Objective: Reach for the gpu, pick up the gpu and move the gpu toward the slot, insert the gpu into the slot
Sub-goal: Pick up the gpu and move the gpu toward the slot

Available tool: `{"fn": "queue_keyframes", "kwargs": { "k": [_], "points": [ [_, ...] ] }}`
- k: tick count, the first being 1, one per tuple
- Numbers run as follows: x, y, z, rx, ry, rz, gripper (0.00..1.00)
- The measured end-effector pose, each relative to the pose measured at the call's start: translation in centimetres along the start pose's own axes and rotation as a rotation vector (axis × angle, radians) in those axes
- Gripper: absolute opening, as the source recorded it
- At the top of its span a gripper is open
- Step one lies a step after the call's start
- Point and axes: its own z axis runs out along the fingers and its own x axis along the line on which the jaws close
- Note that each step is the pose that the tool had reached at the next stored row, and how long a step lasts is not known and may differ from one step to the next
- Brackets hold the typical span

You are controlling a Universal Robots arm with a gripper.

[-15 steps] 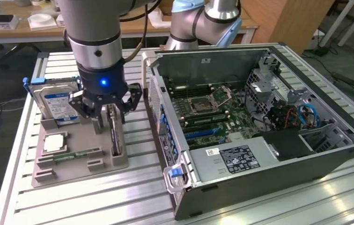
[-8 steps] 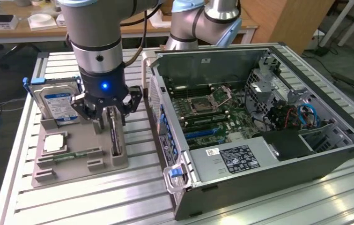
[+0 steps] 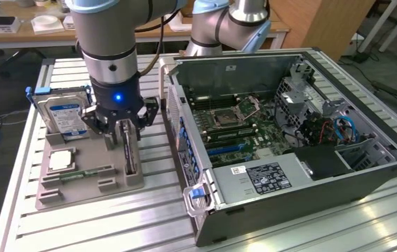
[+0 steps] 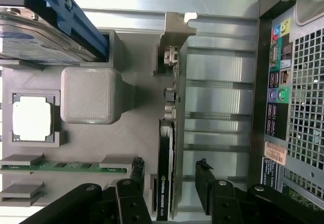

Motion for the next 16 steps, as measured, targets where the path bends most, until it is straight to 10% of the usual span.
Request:
{"fn": "queue_keyframes", "kwargs": {
  "k": [16],
  "points": [
    [0.0, 0.7, 2.28, 0.0013, -0.0016, 0.049, 0.53]
  ]
}}
